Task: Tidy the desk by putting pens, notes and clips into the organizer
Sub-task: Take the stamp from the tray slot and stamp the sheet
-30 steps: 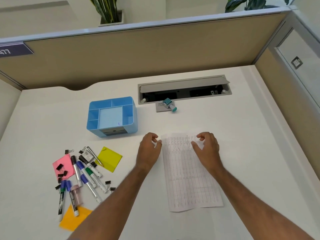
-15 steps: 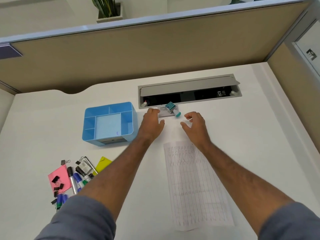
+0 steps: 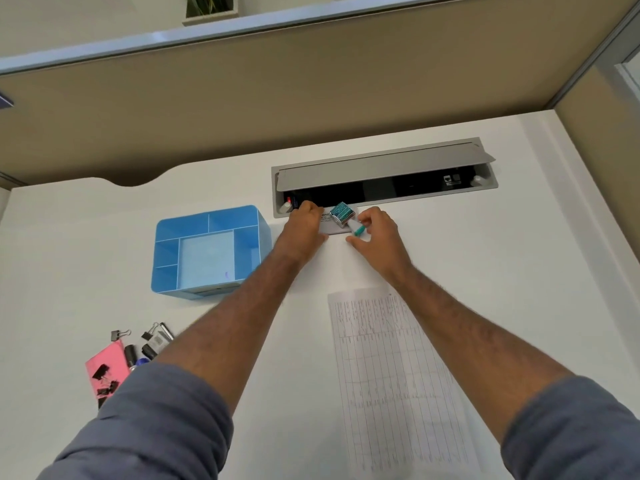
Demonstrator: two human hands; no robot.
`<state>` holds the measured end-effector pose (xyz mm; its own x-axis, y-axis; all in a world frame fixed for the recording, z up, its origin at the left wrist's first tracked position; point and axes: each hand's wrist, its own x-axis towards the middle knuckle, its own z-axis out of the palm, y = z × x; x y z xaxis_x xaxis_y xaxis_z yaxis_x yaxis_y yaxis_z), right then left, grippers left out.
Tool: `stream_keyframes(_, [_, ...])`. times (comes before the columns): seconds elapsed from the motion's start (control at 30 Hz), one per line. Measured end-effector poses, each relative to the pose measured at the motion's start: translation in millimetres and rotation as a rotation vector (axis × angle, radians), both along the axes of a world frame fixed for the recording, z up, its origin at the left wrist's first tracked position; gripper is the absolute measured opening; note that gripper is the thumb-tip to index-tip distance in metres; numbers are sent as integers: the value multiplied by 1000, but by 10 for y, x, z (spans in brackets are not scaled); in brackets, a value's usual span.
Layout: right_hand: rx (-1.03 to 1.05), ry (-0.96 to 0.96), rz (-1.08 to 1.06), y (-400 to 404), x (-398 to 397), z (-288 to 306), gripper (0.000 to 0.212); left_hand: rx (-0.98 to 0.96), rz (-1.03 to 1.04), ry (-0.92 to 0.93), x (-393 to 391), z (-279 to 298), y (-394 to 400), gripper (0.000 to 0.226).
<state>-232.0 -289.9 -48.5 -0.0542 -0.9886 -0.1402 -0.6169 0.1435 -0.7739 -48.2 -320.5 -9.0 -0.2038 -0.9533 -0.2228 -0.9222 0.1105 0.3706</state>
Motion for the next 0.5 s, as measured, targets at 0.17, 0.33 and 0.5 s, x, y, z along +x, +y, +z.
stream_keyframes(0.17, [-42,-27,-27,-24,-14,-3,28,-3,-55,-54,8,10,-29,63])
stream_keyframes(0.33, [-61,-152,-96,4,-61,108,26,-19,-139,-181,31,63,-87,62])
stream_keyframes(0.5, [-119,-213,-209,31,-167,294,25,12,-190,-293,46,128,-163,61])
